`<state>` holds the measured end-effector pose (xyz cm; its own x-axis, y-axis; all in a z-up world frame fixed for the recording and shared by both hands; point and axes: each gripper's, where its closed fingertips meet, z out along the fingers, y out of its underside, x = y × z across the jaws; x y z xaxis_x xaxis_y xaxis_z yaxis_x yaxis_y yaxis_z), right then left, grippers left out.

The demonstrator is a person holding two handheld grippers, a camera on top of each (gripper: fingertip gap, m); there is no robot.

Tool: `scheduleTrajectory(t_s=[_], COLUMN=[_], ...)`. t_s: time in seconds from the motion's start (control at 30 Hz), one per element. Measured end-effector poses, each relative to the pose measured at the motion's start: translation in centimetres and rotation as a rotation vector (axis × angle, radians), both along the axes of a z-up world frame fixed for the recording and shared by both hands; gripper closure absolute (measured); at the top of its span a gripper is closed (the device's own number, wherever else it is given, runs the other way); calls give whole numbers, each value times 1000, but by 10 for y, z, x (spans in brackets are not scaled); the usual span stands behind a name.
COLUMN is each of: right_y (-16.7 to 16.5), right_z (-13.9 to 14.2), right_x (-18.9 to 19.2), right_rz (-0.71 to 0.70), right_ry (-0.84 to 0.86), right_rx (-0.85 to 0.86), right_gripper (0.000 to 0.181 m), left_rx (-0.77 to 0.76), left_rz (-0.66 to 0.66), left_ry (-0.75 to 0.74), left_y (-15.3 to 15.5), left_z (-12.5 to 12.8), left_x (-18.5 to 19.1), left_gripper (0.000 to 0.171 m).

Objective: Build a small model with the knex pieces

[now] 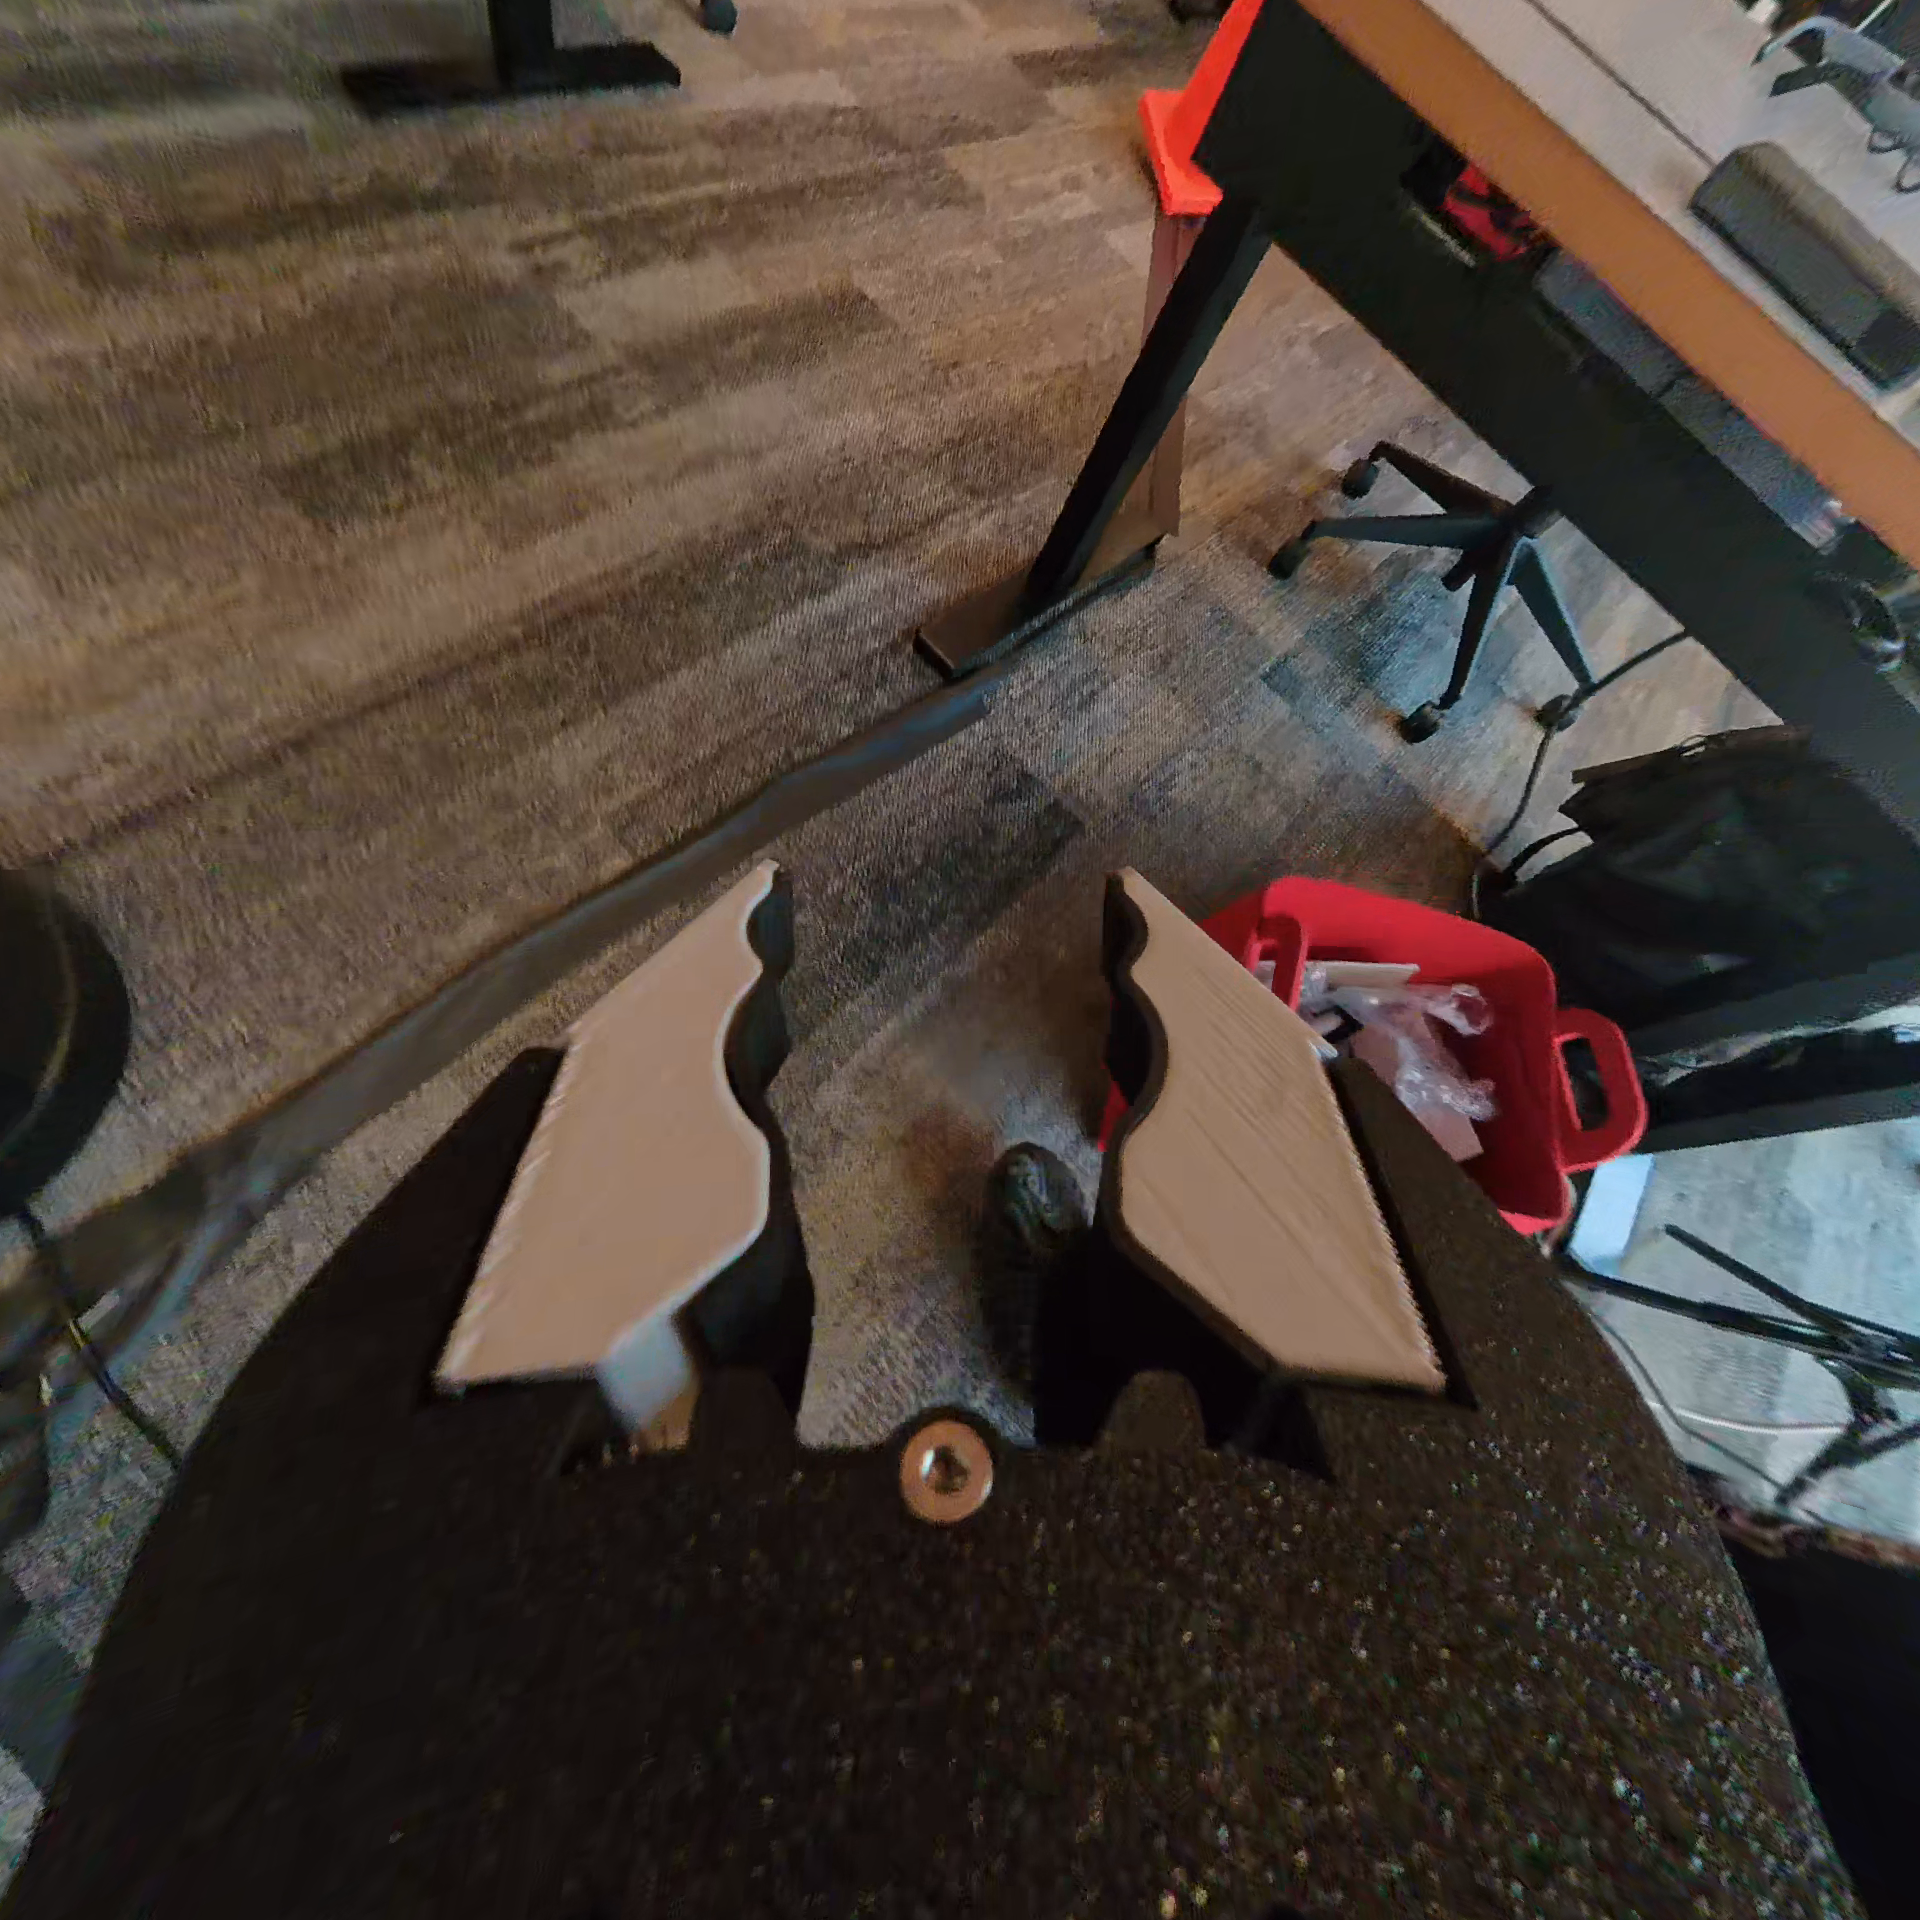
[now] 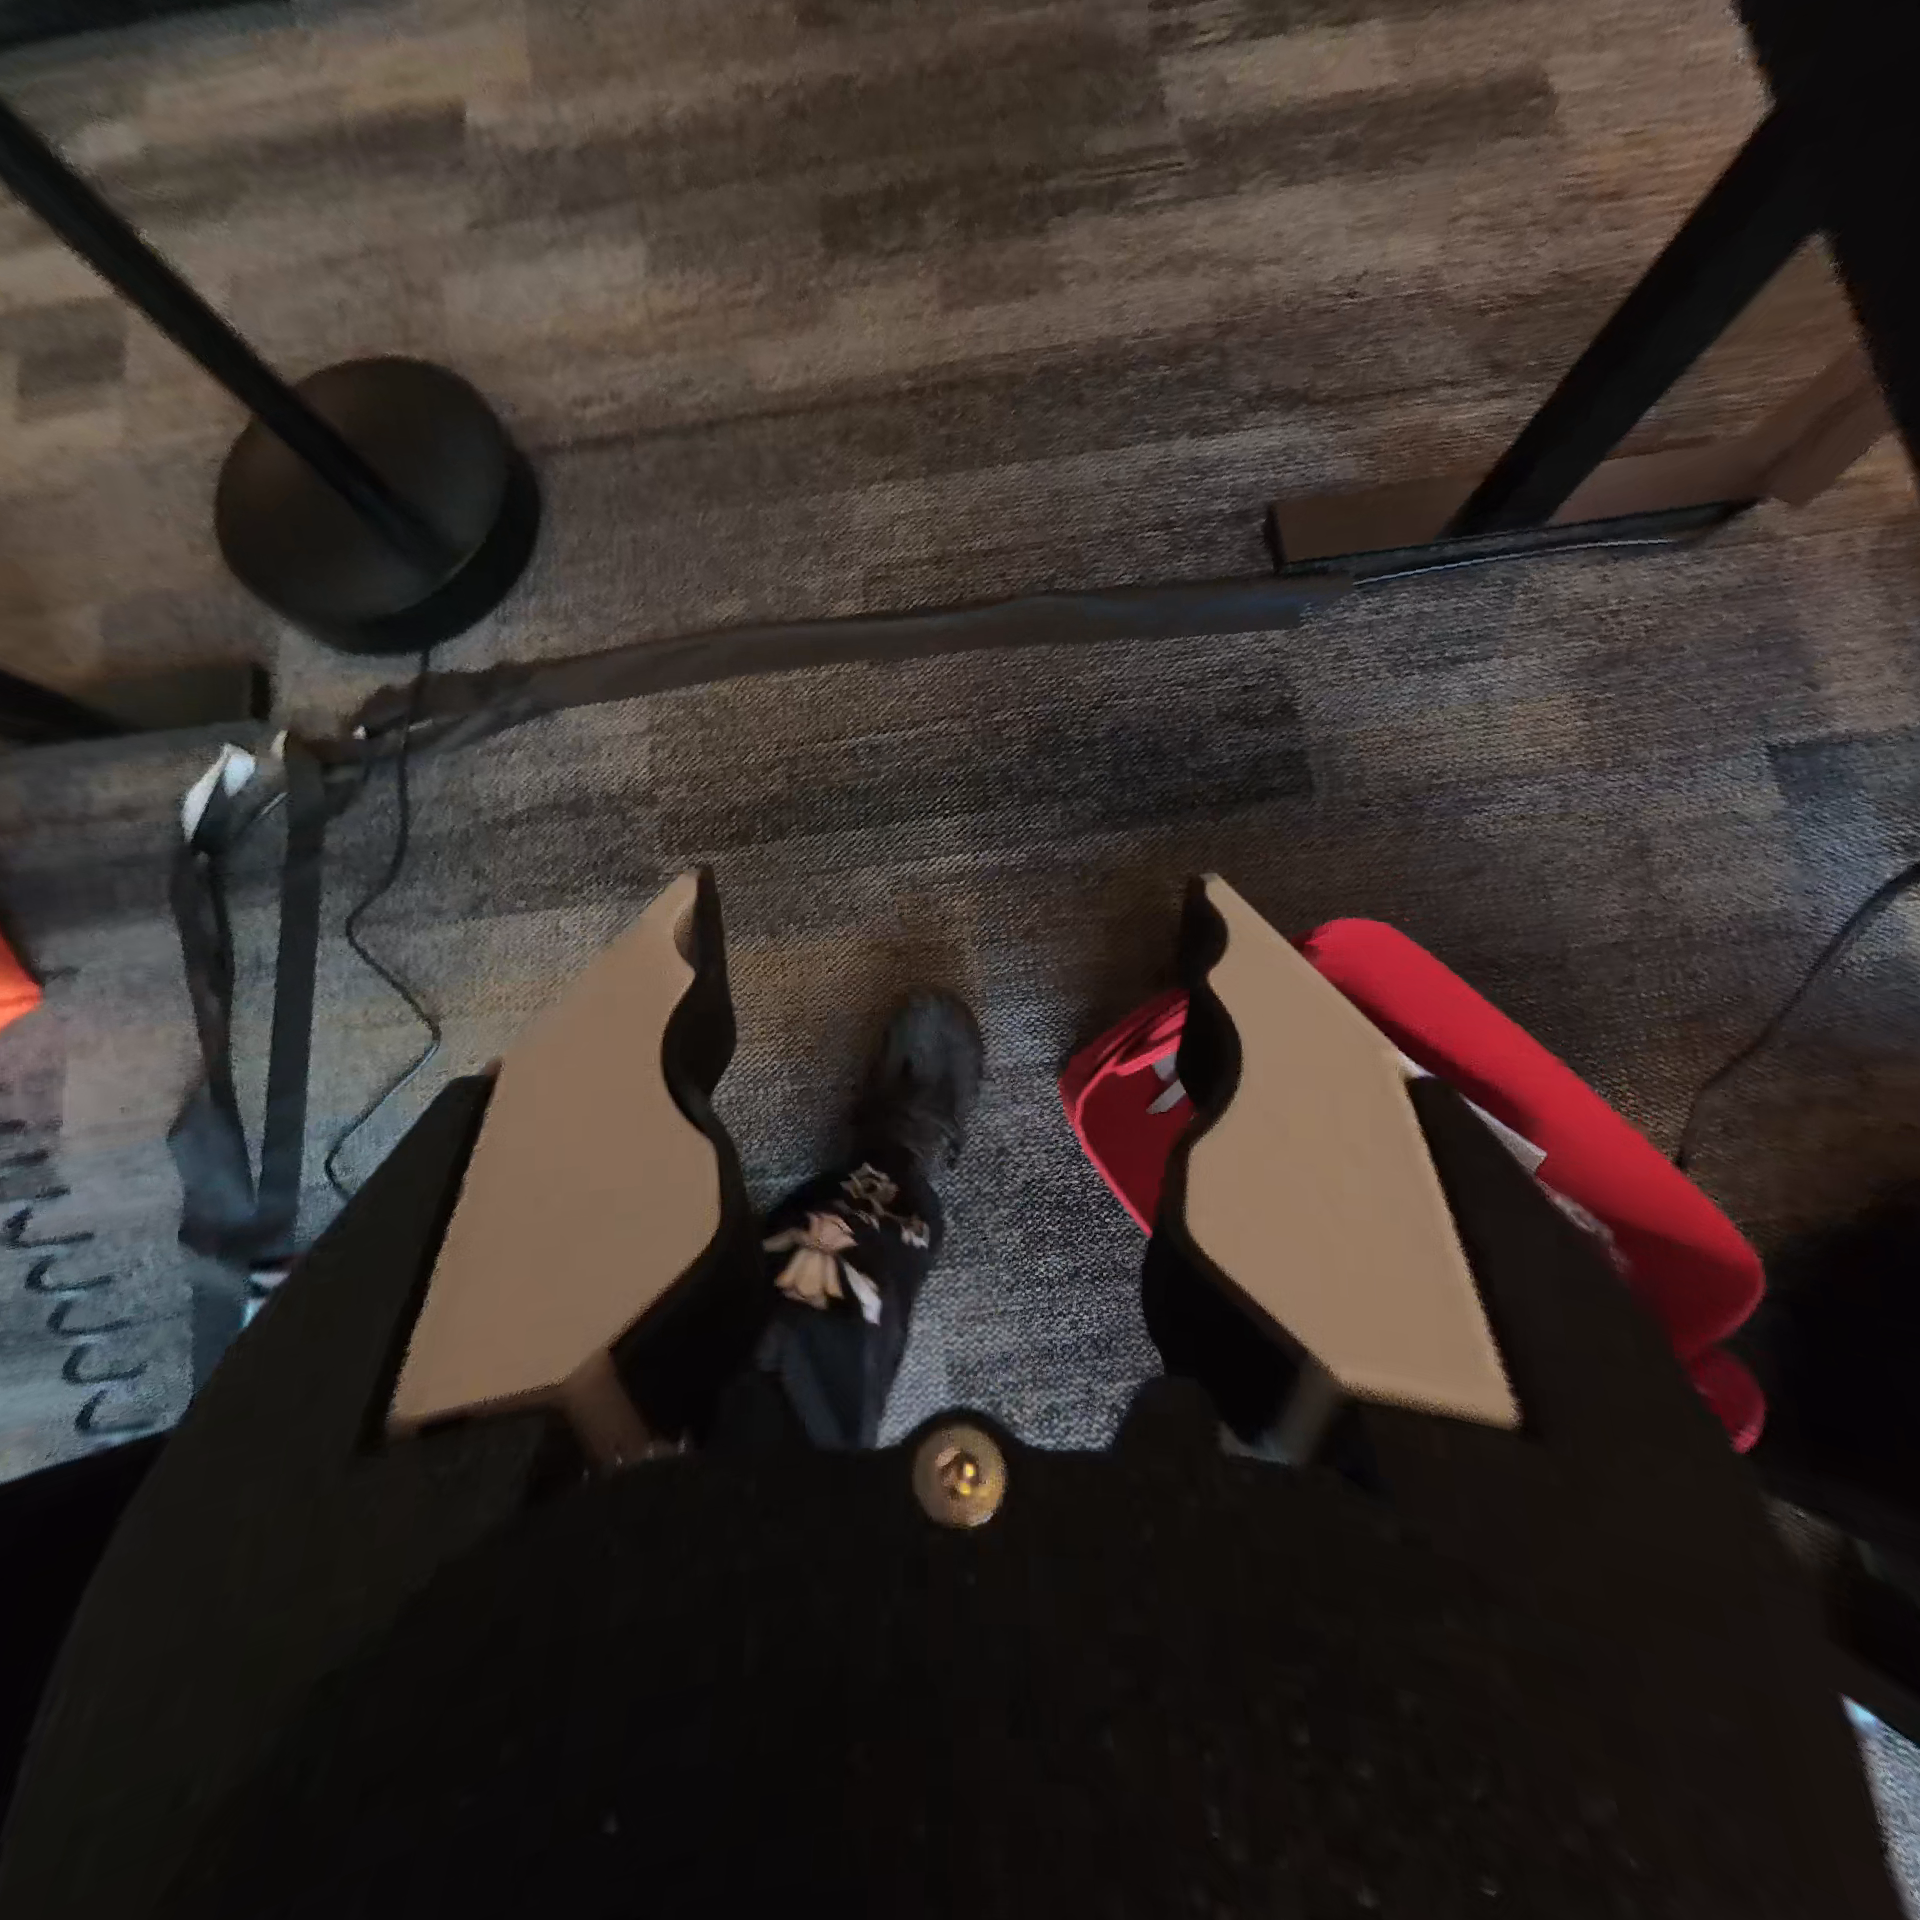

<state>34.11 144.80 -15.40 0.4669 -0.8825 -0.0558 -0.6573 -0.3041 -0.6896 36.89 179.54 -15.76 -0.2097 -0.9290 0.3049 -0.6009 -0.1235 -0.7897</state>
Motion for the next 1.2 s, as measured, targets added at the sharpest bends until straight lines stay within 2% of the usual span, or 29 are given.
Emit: scheduleTrajectory(t_s=[0.17, 0.3, 0.37, 0.47, 0.57, 0.63, 0.7, 0.77, 0.9, 1.0, 1.1, 1.2], right_y=[-18, 12, 38, 73, 94, 104, 113, 124, 153, 185, 216, 242], right_z=[1, 14, 39, 97, 148, 173, 184, 183, 175, 165, 170, 186], right_x=[64, 148, 199, 275, 341, 377, 402, 420, 453, 489, 547, 611], right_rz=[-52, 15, 68, 141, 185, 212, 252, 279, 304, 292, 232, 134], right_ry=[-22, -56, -98, -196, -270, -300, -288, -242, -208, -201, -220, -234], right_rx=[-4, 18, 47, 85, 117, 115, 117, 115, 103, 92, 79, 69], right_gripper=[95, 93, 92, 92, 92, 94, 98, 98, 98, 100, 100, 100], left_rx=[13, 4, -13, 21, 55, 67, 79, 82, 84, 105, 78, 44], left_rz=[-26, -40, -65, -121, -142, -135, -113, -83, -28, -12, -40, -154], left_ry=[-38, -33, -26, -78, -135, -159, -159, -141, -81, -38, -13, -11], left_y=[-22, -40, -52, -63, -57, -45, -26, -3, 53, 96, 128, 146], left_z=[45, 88, 117, 176, 221, 240, 246, 242, 216, 189, 170, 170], left_x=[85, 152, 186, 238, 282, 305, 322, 336, 360, 393, 452, 543], left_gripper=[112, 108, 108, 108, 110, 111, 112, 114, 115, 117, 117, 117])
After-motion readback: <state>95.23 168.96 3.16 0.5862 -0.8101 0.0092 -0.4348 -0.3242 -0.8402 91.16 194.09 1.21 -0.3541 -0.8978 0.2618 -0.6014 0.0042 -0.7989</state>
